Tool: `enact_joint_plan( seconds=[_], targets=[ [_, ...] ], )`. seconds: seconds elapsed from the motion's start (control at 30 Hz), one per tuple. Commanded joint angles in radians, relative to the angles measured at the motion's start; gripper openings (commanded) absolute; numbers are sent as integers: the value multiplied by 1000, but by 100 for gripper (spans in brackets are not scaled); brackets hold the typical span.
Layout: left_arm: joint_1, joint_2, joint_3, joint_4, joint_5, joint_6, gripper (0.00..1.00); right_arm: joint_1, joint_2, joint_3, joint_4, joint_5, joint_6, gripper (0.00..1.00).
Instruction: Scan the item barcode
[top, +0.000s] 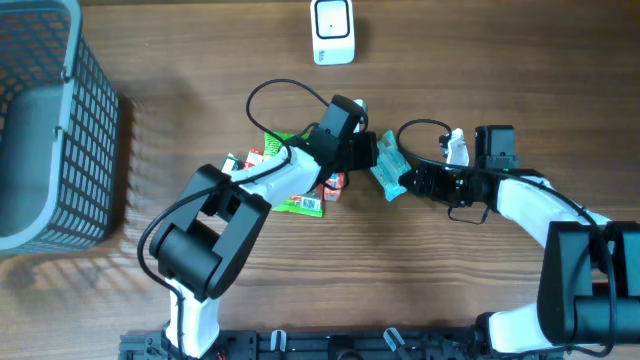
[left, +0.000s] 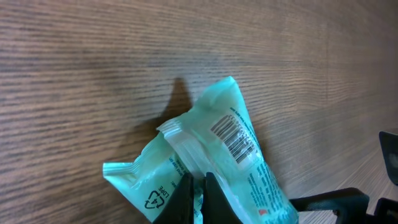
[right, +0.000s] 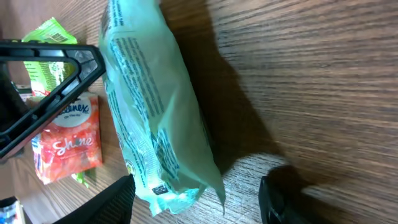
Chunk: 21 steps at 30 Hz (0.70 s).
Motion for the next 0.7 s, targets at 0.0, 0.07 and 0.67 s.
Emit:
enact_joint_plan(
  seconds=[0.0,0.07,0.67],
  targets=[
    [-5,31,10,6,-33,-9,4,5,-7,-20,23,-5,60,63],
    [-5,31,10,4,-33,-9,4,5,-7,-20,35,-5,102,63],
    [-51,35,12,-45,-32,44,4,5,-7,-65,202,-12,173,47]
  ],
)
